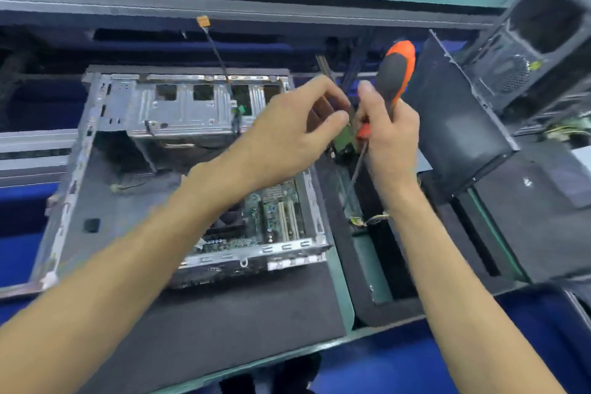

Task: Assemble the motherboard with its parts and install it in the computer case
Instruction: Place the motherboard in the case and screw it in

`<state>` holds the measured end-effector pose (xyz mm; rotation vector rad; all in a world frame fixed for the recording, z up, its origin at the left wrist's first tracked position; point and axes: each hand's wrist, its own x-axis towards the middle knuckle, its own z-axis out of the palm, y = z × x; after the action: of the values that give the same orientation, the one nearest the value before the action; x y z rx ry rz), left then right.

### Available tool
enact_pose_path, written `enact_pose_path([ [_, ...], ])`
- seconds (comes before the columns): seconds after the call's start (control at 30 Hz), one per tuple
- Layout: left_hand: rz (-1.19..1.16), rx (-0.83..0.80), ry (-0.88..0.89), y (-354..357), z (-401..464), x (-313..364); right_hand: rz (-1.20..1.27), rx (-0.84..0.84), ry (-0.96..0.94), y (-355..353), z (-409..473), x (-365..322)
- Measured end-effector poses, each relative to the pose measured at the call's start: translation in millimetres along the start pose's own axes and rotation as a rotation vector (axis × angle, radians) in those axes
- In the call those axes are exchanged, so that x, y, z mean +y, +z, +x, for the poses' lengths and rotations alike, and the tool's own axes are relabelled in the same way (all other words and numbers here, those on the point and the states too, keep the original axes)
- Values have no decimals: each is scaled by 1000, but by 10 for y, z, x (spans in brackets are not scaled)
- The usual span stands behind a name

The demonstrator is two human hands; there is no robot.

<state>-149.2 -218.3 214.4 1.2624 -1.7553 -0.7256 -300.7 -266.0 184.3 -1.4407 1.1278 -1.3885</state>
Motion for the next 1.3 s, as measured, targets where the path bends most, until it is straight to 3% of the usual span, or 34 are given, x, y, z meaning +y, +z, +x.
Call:
enact_pose_path([
  [0.17, -39, -230, -38, 986, 64, 197, -41, 110, 120, -882, -123, 299],
  [0.33, 374, -640, -186, 1844, 111, -167, -31, 120, 303, -1429, -432, 860],
  [0.47, 520, -796, -346, 2416, 18, -649, -40, 147, 376, -1669, -656, 1252],
  [0.7, 585, -767, -436, 3143, -70, -1205, -14, 207, 467, -1925, -847, 1641],
  [0.9, 474, -734, -594, 3548, -87, -1379, 69, 231, 500, -2039, -884, 1798],
  [1.2, 440, -644, -587, 3570, -111, -1434, 108, 232, 543, -2019, -834, 1881],
  [1.3, 447, -640, -602, 3449, -38, -1330, 256, 268, 569, -1960, -752, 1829],
])
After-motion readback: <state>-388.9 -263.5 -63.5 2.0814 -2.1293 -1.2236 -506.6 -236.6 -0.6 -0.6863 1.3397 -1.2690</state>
